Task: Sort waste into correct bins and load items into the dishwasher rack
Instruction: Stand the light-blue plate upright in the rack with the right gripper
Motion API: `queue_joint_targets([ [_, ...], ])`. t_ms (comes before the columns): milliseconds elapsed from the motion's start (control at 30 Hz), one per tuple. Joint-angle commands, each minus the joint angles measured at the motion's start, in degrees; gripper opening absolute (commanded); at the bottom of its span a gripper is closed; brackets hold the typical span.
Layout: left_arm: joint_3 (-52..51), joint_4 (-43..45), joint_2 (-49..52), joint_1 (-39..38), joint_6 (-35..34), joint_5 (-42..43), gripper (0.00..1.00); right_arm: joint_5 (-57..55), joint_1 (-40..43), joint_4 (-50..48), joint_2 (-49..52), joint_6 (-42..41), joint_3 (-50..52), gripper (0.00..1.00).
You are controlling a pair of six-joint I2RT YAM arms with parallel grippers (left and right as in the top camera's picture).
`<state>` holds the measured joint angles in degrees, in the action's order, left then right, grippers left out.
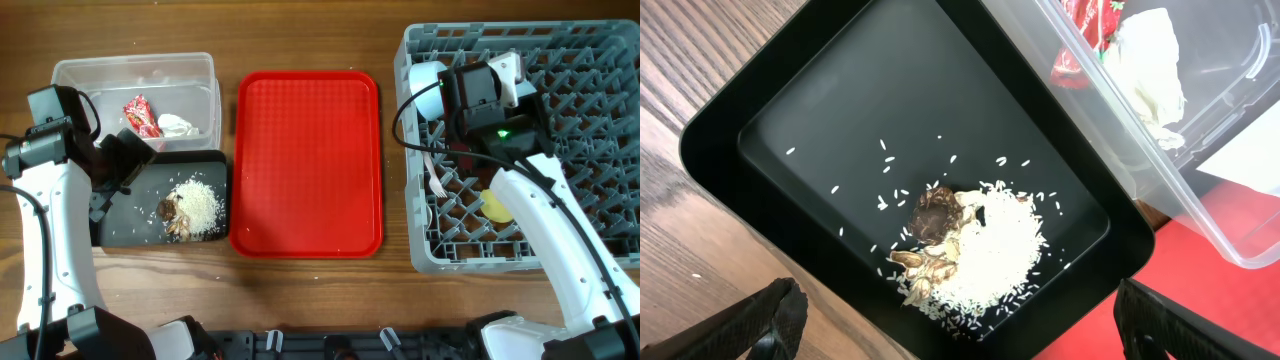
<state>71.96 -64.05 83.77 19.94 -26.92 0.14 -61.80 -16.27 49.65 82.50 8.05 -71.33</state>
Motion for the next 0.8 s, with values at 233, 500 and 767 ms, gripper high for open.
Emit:
queue_joint_targets([
  [233,0.3,0.1,-0.7,0.2,-0.6,0.5,1.0,24.1,0.2,-0.6,-1.4,-1.2,0.5,0.26],
  [500,0.3,1.0,-0.7,-3.1,3.1,9.0,1.0,58.3,7.3,-4.5,-11.9,-9.1,-0.8,0.95],
  [767,0.3,-0.7,-0.7,-26.1,12.7,6.2,1.0,80.8,9.6,3.7,-11.5,-10.3,-0.5,0.78],
])
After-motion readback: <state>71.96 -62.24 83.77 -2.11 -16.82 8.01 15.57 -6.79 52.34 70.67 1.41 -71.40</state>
